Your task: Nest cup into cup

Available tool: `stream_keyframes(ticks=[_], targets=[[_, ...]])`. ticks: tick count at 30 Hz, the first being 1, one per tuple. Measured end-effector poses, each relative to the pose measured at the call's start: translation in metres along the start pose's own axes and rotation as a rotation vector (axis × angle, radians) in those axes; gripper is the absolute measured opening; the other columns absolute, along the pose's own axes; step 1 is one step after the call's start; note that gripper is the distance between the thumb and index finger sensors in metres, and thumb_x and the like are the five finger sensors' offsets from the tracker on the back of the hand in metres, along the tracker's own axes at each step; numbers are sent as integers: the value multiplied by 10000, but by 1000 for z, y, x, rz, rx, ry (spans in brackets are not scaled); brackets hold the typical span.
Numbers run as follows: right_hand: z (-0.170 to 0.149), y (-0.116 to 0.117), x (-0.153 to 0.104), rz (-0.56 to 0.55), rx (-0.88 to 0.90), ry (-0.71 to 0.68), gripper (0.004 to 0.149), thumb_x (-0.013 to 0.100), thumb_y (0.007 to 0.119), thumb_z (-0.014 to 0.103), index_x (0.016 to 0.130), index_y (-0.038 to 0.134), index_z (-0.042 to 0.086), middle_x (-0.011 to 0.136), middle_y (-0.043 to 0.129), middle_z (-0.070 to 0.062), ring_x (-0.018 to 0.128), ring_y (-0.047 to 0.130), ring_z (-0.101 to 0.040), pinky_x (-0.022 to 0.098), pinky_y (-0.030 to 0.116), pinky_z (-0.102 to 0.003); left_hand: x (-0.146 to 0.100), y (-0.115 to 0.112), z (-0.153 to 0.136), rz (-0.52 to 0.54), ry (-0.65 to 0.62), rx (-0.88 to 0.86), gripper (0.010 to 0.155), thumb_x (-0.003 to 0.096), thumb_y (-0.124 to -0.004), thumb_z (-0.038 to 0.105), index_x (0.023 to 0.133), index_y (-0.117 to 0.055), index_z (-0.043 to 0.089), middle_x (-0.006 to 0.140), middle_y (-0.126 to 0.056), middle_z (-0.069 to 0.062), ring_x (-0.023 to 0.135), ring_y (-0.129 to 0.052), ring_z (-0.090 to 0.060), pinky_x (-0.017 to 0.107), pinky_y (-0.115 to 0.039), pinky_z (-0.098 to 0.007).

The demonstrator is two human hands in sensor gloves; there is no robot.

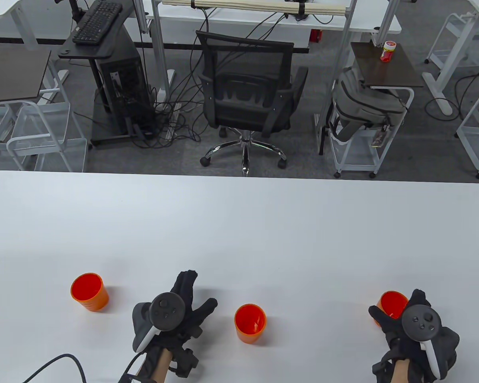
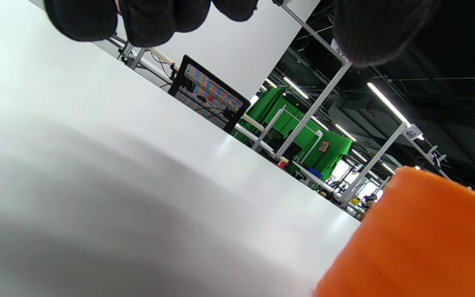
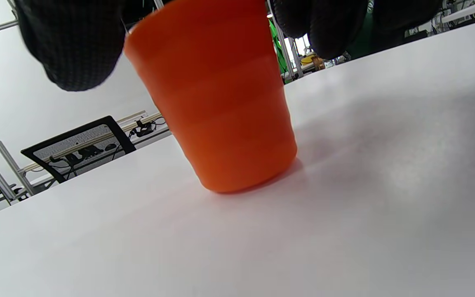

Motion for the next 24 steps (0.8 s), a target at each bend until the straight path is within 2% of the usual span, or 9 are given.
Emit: stream_keyframes(ticks=[3, 13, 24], targets=[[-4, 5, 2, 31, 6, 22, 1121, 464, 839, 576, 1138, 206, -57, 1131, 376, -381, 977, 548, -583, 657, 491, -740, 0, 0, 0, -1, -2, 13, 921, 531, -698, 639, 1162, -386, 47, 1205, -477, -309, 1060, -629, -511, 723, -635, -667], [-7, 5, 4, 21, 23, 46, 1058, 469, 859, 537, 1129, 291, -63, 1095, 512, -328, 926, 682, -510, 642, 577, -696, -1, -1, 1, -1, -5, 23, 919, 530, -699, 637, 1161, -388, 45, 1202, -482, -309, 1058, -634, -509, 721, -639, -665], [-20, 7, 4, -37, 163, 86, 1002, 462, 881, 541, 1134, 332, 39, 1073, 594, -266, 889, 773, -442, 627, 629, -669, -1, -1, 0, 0, -3, 26, 917, 533, -696, 635, 1161, -386, 43, 1201, -485, -309, 1055, -639, -509, 721, -640, -665]])
Point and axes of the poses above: the tracker on the back of each hand, its own z axis roughly to the thumb side, its own x axis roughly from the wrist to the fingertips, y = z × x, the point moved 4 cm from there along x, roughly from the wrist to the fingertips
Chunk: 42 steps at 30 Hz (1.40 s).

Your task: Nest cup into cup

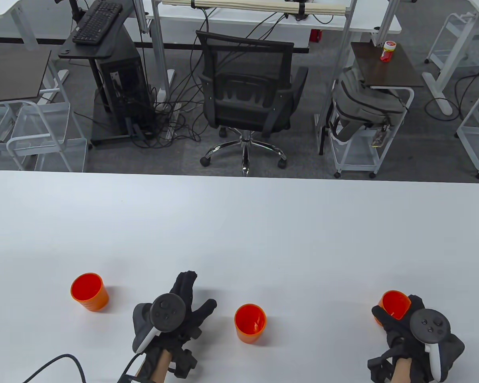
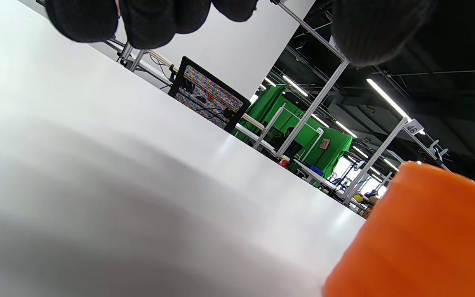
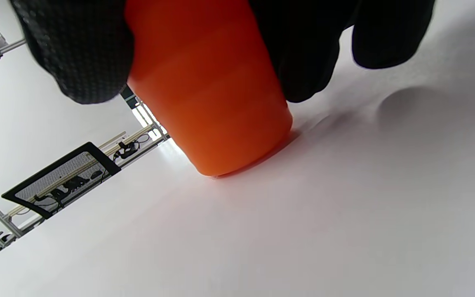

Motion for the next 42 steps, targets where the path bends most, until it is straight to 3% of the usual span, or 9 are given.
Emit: stream_keyframes(ticks=[7, 13, 18, 23, 27, 31, 35, 42], targets=[[20, -2, -3, -12, 7, -83, 1005, 452, 889, 551, 1130, 357, 33, 1057, 620, -259, 868, 797, -436, 623, 644, -658, 0, 1, -1, 1, 5, 10, 917, 533, -695, 635, 1161, -387, 42, 1201, -484, -311, 1056, -638, -510, 722, -638, -664], [71, -7, -18, -24, 3, -267, 1005, 449, 892, 559, 1130, 376, 30, 1052, 636, -256, 856, 813, -435, 619, 653, -656, -1, 2, -1, 5, 7, 7, 916, 534, -694, 635, 1161, -387, 43, 1201, -484, -311, 1056, -637, -512, 721, -638, -665], [130, -2, -45, 19, 21, -456, 1009, 447, 890, 576, 1130, 397, 23, 1047, 658, -244, 845, 831, -423, 613, 663, -656, -1, 4, -1, 11, 1, 8, 917, 534, -694, 635, 1162, -385, 43, 1202, -481, -312, 1056, -635, -512, 721, -639, -665], [196, 17, -86, 128, 17, -673, 1010, 447, 891, 581, 1133, 404, 24, 1049, 662, -240, 848, 830, -421, 612, 663, -661, -1, 4, -1, 14, -1, 13, 917, 534, -694, 635, 1162, -383, 44, 1202, -480, -312, 1056, -637, -510, 722, -637, -666], [230, 39, -117, 243, 38, -789, 1009, 447, 893, 582, 1135, 410, 24, 1051, 666, -235, 852, 826, -424, 614, 659, -666, -1, 4, -1, 14, -3, 21, 916, 534, -694, 636, 1162, -384, 45, 1202, -481, -309, 1057, -637, -510, 722, -638, -665], [245, 64, -144, 360, 7, -881, 1009, 446, 894, 583, 1140, 414, 30, 1055, 673, -229, 874, 804, -442, 620, 644, -678, -1, 4, -1, 15, -4, 22, 917, 534, -694, 636, 1162, -384, 45, 1203, -479, -310, 1058, -635, -511, 722, -637, -666], [249, 79, -158, 406, -51, -921, 1005, 448, 891, 586, 1143, 418, 35, 1060, 675, -222, 898, 775, -462, 628, 620, -695, -1, 4, -1, 13, -4, 29, 918, 534, -695, 635, 1162, -382, 43, 1203, -479, -311, 1058, -633, -512, 723, -636, -666], [245, 99, -163, 443, -130, -923, 1002, 450, 886, 586, 1146, 418, 37, 1064, 678, -215, 916, 751, -478, 633, 600, -708, -1, 4, -1, 11, -5, 41, 918, 534, -694, 636, 1163, -381, 45, 1203, -478, -312, 1059, -634, -510, 723, -637, -666]])
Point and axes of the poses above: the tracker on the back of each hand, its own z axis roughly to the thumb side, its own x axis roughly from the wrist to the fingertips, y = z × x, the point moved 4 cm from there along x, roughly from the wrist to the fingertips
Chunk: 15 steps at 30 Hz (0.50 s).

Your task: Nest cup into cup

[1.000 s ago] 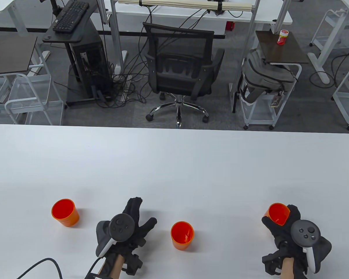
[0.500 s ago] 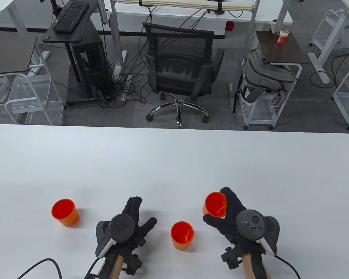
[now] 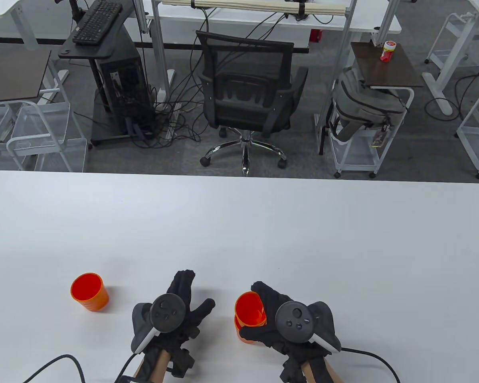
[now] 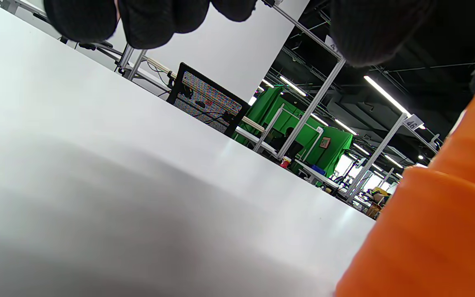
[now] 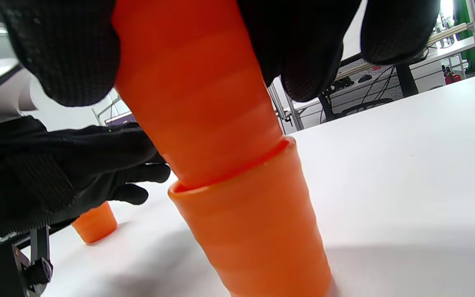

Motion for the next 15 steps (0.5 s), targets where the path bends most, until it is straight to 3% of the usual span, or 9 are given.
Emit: stream_keyframes(ticks=[8, 15], targets=[[-9, 21, 6, 74, -17, 22, 1002, 458, 874, 579, 1150, 401, 30, 1076, 663, -221, 939, 721, -498, 639, 580, -720, 0, -1, 0, -4, 1, 17, 919, 535, -693, 636, 1163, -380, 43, 1204, -477, -312, 1058, -632, -513, 723, -636, -666], [-14, 25, 6, 97, -2, 28, 1021, 469, 861, 572, 1153, 360, 2, 1093, 621, -255, 950, 690, -525, 643, 563, -731, 0, 0, 1, -1, -1, 29, 917, 535, -692, 636, 1164, -379, 46, 1203, -477, -312, 1060, -630, -513, 724, -635, -666]])
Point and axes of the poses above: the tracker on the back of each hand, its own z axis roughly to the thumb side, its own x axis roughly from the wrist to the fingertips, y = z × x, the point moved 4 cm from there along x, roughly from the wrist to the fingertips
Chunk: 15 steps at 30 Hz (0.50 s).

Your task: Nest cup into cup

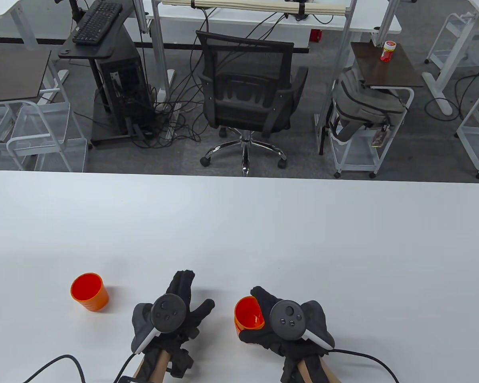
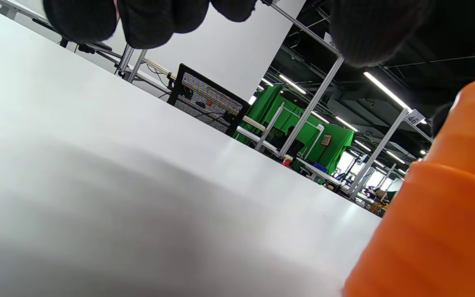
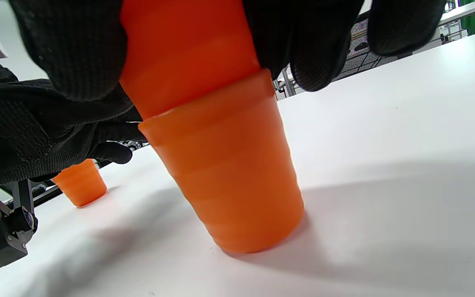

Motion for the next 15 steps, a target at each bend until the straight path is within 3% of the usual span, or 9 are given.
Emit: stream_keyframes(ticks=[7, 15], targets=[[-1, -7, -6, 4, 26, -22, 1032, 475, 770, 631, 1162, 323, 5, 1129, 541, -303, 981, 617, -568, 652, 529, -743, -1, 11, -2, 34, 3, 7, 918, 534, -694, 636, 1165, -379, 48, 1205, -469, -314, 1062, -621, -516, 725, -632, -668], [-37, -50, -24, -181, 33, 64, 992, 495, 727, 636, 1163, 336, 15, 1138, 513, -314, 997, 576, -576, 654, 516, -748, -12, 76, -35, 284, 93, 163, 925, 527, -703, 641, 1168, -380, 57, 1214, -451, -309, 1074, -596, -518, 730, -620, -675]])
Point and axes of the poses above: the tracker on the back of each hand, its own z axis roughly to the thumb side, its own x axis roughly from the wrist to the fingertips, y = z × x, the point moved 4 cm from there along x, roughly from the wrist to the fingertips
